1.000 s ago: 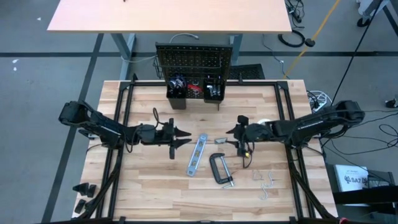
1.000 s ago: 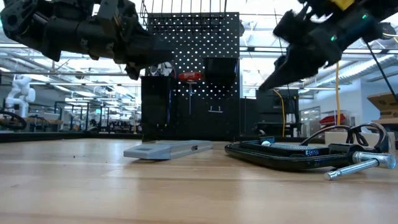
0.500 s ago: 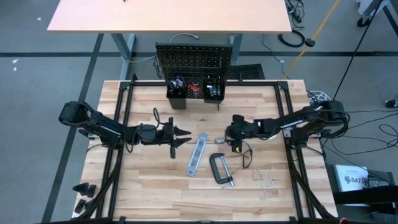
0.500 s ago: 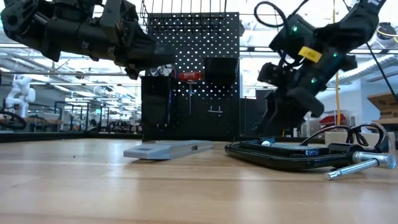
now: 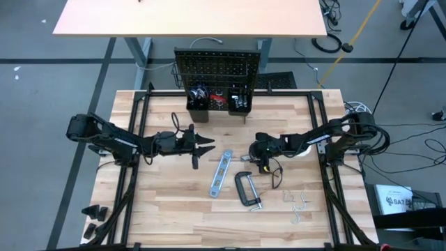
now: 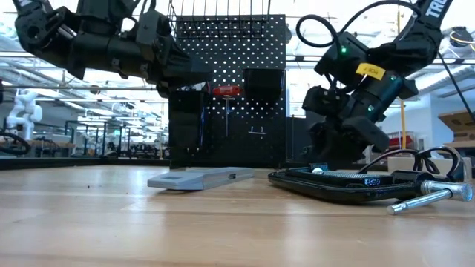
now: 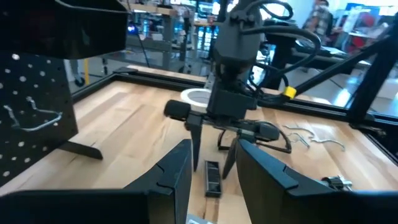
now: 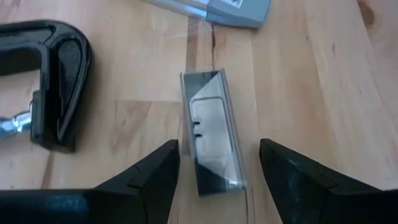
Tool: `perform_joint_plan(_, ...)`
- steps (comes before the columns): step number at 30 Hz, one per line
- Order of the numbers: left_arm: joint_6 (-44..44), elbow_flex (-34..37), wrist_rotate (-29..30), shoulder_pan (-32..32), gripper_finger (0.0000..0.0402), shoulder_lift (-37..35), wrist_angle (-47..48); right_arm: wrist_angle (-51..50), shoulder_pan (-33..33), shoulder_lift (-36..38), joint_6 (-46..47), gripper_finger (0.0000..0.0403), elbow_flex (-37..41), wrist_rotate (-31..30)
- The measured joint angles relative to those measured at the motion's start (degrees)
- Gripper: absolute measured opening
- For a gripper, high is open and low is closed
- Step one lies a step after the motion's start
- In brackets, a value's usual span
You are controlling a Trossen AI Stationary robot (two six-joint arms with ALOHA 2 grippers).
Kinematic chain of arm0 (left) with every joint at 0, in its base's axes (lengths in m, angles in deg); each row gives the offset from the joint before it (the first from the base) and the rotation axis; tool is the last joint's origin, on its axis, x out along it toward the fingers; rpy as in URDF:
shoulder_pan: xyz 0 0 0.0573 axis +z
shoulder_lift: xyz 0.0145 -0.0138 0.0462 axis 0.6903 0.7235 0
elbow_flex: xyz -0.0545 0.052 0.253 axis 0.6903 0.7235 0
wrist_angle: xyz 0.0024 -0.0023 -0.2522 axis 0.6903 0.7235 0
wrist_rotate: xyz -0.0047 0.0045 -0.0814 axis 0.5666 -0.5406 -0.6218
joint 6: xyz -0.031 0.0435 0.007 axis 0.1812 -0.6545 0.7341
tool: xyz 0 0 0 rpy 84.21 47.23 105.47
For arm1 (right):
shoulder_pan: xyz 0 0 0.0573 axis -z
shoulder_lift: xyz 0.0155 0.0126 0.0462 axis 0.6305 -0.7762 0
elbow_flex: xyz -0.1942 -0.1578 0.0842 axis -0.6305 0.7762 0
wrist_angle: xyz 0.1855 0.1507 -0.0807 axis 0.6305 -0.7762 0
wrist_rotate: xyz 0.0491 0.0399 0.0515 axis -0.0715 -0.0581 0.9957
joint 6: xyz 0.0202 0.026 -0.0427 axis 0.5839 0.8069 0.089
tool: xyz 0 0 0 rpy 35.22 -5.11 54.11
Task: Hang tools onto peg board
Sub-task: Put the cutter blades box into the right black bin on the peg board
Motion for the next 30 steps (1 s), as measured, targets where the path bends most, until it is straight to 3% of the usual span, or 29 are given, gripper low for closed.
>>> perform_joint_plan(6, 0.0, 0.0, -3.4, 1.5, 0.0121, 0.0, 0.1, 2.8, 0.1, -2.7, -0.1, 0.0196, -0.1, 0.0)
perform_joint_plan(12, 0.0, 0.0, -5.3, 1.5, 0.0121, 0.0, 0.1, 2.6, 0.4, -2.9, -0.6, 0.0100, -0.1, 0.2)
perform_joint_plan(19, 0.1, 0.0, -5.4, 1.5, 0.0121, 0.0, 0.2, 0.2, 1.2, -0.9, -0.8, 0.0099, -0.7, -0.9)
perform_joint_plan(30, 1.5, 0.0, -5.4, 1.5, 0.0121, 0.0, 0.2, -23.6, 1.1, 8.2, -2.0, 0.0099, -15.1, -3.2)
